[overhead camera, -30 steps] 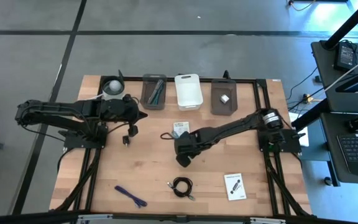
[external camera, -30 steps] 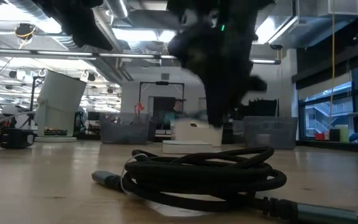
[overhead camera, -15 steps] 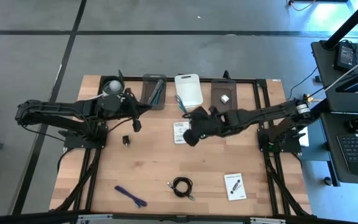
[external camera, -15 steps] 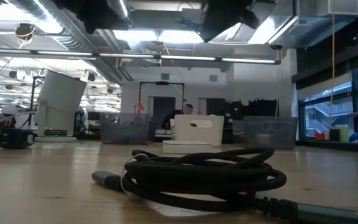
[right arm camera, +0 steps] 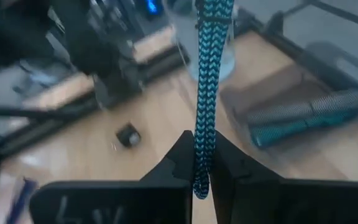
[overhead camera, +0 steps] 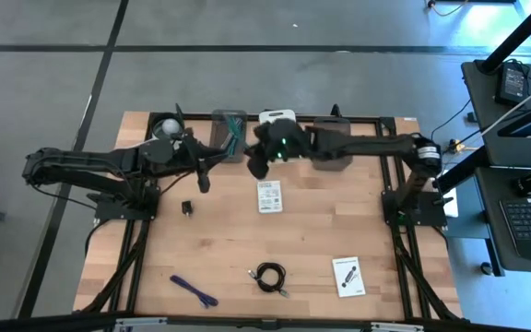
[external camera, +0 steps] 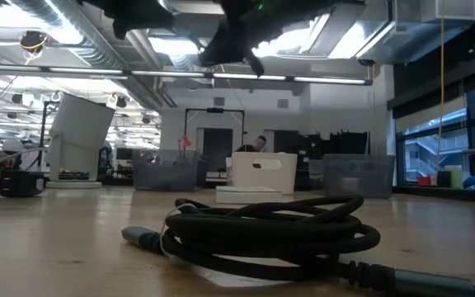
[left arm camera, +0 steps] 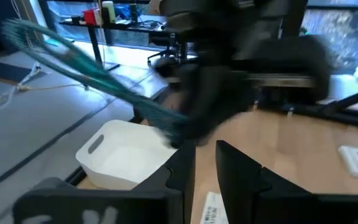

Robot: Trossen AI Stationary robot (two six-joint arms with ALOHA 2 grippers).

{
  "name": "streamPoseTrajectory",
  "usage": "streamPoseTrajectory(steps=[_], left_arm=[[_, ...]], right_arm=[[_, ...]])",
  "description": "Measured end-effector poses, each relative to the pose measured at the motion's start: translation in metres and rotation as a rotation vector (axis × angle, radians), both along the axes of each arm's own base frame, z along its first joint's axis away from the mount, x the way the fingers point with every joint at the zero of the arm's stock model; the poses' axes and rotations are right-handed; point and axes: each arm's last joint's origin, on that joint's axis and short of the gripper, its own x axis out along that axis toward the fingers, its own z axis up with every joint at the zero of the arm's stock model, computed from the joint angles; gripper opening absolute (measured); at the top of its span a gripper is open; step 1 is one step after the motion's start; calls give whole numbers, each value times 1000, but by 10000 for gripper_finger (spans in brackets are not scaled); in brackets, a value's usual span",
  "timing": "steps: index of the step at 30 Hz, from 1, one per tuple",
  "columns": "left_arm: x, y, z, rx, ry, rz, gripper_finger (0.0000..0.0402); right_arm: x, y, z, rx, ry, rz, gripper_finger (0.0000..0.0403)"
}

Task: Pick and place items into bin
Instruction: Put the blue charger cable into the left black bin

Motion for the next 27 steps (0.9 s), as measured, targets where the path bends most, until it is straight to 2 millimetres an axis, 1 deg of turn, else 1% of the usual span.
streamPoseTrajectory(steps=[2,5,8,11,14,17,20,21,24,27], left_arm=[[-4,-2,2,-17,-18,-7,53],[-12,-6,4,-18,-10,-30,44],[-21,-9,3,-7,24,-50,27],[-31,-10,3,2,44,-63,6],[-41,-11,5,-1,27,-88,3],[-49,-11,-3,-16,-9,-108,2],[-55,-11,-17,-52,-50,-106,2],[-57,-11,-21,-62,-68,-106,2],[-62,-11,-26,-68,-148,-125,2],[-66,-11,-27,-58,-180,-130,2]], right_arm=[[4,-19,-2,26,-35,5,21],[14,-44,-1,52,-15,3,21],[33,-63,2,58,41,27,21],[55,-77,-2,57,126,45,21],[73,-88,-16,87,230,41,21],[85,-97,-39,125,298,24,21],[85,-104,-65,211,335,-22,21],[85,-107,-71,219,339,-33,21],[85,-114,-83,231,363,-43,21],[86,-117,-85,241,342,-41,21]])
